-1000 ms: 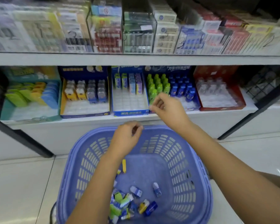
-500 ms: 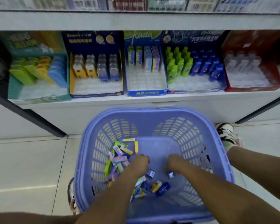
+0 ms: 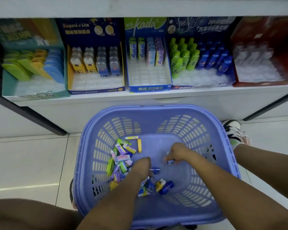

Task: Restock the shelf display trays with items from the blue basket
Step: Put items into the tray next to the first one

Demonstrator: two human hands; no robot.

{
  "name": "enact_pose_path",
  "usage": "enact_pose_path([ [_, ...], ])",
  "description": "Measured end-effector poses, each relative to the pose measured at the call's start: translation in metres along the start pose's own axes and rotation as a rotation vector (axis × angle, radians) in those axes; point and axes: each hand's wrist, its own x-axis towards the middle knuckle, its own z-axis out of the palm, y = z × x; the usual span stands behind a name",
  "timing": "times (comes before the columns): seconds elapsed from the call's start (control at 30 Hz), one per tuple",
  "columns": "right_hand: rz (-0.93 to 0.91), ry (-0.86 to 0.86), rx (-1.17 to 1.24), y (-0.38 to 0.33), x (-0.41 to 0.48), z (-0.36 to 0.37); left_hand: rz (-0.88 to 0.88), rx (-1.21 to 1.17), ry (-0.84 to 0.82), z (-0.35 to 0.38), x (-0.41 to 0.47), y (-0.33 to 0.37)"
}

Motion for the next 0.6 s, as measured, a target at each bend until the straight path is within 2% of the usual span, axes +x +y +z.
enact_pose_path([
  [0.07,-0.077,0.070,0.002,-0.001,-0.017,-0.015,-0.043,-0.123,-0.008,-0.007,0.002,0.004],
  [0.17,-0.187,0.177,0.040,-0.002,-0.039,-0.037,-0.026,-0.308,0.078,-0.029,0.002,0.008],
  [0.27,-0.290,0.299,0.263,-0.003,-0.055,-0.060,-0.049,-0.510,0.173,-0.067,-0.001,0.015],
  [0.33,-0.374,0.450,0.445,-0.008,-0.066,-0.076,-0.020,-0.571,0.269,-0.100,-0.010,0.021],
  [0.5,-0.714,0.709,0.901,-0.047,-0.108,-0.111,0.093,-0.734,0.391,-0.183,-0.060,0.016],
  [0.6,-0.875,0.896,0.907,-0.077,-0.130,-0.131,0.191,-0.980,0.513,-0.214,-0.093,0.003],
])
